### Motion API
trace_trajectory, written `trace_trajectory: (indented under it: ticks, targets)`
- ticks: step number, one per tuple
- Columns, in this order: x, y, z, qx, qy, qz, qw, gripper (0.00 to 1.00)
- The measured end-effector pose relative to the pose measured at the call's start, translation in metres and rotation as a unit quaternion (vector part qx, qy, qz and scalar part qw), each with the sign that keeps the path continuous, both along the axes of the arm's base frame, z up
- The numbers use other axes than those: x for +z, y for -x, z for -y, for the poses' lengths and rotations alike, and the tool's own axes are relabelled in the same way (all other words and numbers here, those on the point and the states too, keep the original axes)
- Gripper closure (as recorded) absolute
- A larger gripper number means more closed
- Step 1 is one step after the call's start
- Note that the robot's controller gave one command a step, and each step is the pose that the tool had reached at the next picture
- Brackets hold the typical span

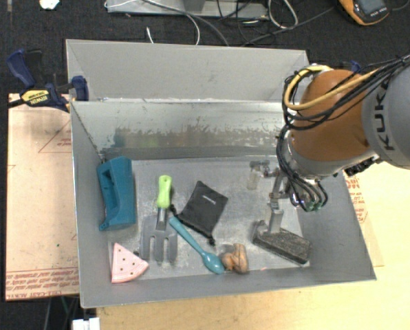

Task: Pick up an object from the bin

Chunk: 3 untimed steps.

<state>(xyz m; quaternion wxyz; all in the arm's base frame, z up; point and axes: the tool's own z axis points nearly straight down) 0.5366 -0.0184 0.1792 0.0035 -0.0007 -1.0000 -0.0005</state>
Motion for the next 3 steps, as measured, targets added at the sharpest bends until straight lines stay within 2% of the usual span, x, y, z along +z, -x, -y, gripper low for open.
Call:
trace_trajectory:
  ticks: [1,2,3]
  targets:
    - [0.004,-0.002,0.000,0.000,0.000,0.0040,1.0000,0.00]
    - [-0.063,0.023,0.051,0.030,0.000,0.0056,0.9995,0.00]
    - [-0.090,0.016,0.064,0.042,-0.001,0.0104,0.9991,0.00]
